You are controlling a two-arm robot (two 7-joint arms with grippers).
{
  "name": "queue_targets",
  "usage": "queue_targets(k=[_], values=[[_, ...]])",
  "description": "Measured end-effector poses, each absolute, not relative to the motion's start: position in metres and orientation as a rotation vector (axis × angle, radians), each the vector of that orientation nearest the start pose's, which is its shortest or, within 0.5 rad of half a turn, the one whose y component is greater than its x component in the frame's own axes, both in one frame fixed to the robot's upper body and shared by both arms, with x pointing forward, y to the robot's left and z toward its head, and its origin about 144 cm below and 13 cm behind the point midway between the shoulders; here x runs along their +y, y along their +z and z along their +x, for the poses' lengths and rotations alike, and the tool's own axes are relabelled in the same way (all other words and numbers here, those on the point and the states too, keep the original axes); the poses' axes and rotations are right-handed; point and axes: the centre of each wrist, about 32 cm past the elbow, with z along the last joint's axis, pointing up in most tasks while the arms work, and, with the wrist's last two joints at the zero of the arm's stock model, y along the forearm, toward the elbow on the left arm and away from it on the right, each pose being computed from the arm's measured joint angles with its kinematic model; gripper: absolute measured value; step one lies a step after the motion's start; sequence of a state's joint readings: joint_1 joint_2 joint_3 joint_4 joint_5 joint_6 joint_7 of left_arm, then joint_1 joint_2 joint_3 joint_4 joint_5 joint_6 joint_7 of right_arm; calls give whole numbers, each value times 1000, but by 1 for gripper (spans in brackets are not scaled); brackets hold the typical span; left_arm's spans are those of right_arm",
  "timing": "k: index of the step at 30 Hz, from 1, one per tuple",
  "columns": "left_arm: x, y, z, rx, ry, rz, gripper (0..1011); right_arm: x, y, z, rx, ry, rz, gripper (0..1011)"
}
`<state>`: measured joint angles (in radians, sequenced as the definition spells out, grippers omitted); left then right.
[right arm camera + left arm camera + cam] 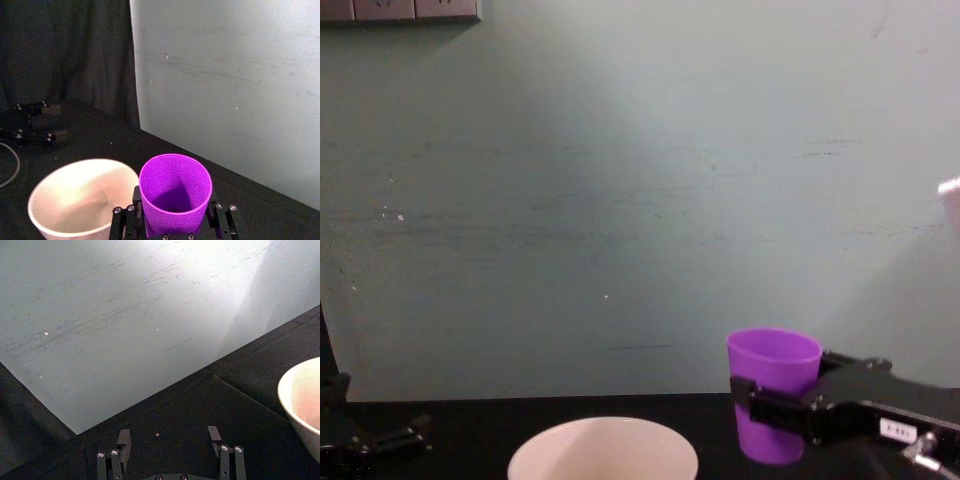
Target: Pick up the cup and pour the mung beans from the cup into the bowl.
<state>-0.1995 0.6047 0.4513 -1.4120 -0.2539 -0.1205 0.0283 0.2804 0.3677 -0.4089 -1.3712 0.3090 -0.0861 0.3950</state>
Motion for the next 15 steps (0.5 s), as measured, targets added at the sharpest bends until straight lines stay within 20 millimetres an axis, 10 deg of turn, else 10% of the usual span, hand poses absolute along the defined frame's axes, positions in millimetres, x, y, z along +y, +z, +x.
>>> queue_targets(k=[15], values=[[310, 1140, 489, -285, 1248, 304, 1000, -240, 1162, 517, -105, -862, -85, 719]])
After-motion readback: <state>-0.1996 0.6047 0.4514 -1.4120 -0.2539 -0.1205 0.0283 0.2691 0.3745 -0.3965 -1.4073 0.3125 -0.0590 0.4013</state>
